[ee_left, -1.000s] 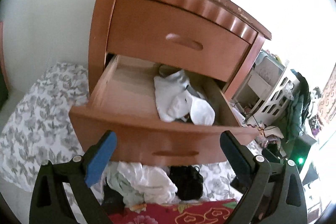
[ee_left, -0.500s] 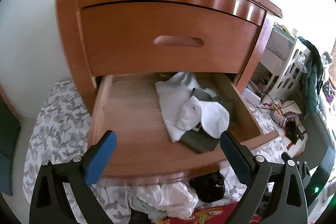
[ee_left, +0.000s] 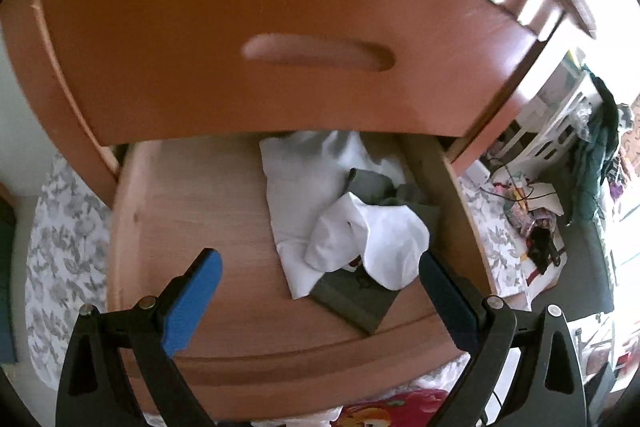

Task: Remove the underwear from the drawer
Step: 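Lower the left tool onto the white sock and close it, then lift the white sock out of the drawer with the left tool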

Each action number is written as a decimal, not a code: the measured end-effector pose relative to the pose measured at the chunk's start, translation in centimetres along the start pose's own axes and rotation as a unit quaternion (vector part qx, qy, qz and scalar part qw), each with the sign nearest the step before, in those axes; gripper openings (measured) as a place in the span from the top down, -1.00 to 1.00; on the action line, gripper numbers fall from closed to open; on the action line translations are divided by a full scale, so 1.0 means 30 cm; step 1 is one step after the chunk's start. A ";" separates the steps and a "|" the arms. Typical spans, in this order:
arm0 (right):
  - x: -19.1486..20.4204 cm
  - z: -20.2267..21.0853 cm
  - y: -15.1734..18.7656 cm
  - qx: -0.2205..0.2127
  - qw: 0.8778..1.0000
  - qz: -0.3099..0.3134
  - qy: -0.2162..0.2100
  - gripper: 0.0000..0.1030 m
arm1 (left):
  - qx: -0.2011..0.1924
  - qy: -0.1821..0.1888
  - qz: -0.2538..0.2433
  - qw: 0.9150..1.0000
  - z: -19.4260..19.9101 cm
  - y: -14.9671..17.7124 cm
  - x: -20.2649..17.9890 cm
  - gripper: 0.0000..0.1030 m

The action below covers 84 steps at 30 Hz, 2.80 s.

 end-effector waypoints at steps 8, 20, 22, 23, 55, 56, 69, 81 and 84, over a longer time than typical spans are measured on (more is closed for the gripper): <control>-0.011 -0.013 0.003 0.010 1.000 -0.014 -0.013 -1.00 | 0.038 0.007 0.024 0.999 -0.128 -0.052 -0.021 -0.81; -0.030 -0.034 0.012 0.025 0.999 -0.034 -0.032 -1.00 | 0.086 0.017 0.053 0.995 -0.288 -0.049 -0.051 -0.34; -0.034 -0.038 0.014 0.028 0.998 -0.039 -0.034 -1.00 | 0.089 0.017 0.055 0.994 -0.306 -0.049 -0.056 -0.30; -0.036 -0.040 0.014 0.029 0.998 -0.041 -0.034 -1.00 | 0.090 0.015 0.056 0.994 -0.312 -0.048 -0.058 -0.29; -0.040 -0.034 0.016 0.026 0.998 -0.042 -0.026 -1.00 | 0.054 0.011 0.079 0.995 -0.237 0.011 0.050 0.87; -0.039 -0.034 0.016 0.027 0.998 -0.041 -0.025 -1.00 | 0.051 0.011 0.079 0.995 -0.231 0.015 0.053 0.88; -0.038 -0.029 0.013 0.024 0.999 -0.035 -0.014 -1.00 | -0.005 0.024 0.098 0.995 -0.129 0.071 0.101 0.89; -0.033 -0.014 0.009 0.014 1.000 -0.026 0.003 -1.00 | -0.113 0.052 0.102 0.987 0.052 0.094 0.091 0.90; -0.031 -0.011 0.009 0.012 1.000 -0.021 0.008 -1.00 | -0.130 0.064 0.109 0.984 0.099 0.101 0.102 0.90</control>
Point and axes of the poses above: each gripper's, at about its wrist camera, not at the fingertips, and z roughly against the way its jaws point, x to its left, y to its underside, the point moved 6 cm from there along -z, roughly the way its jaws point, and after that the axes turned 1 degree about x, right-handed, at the moved point
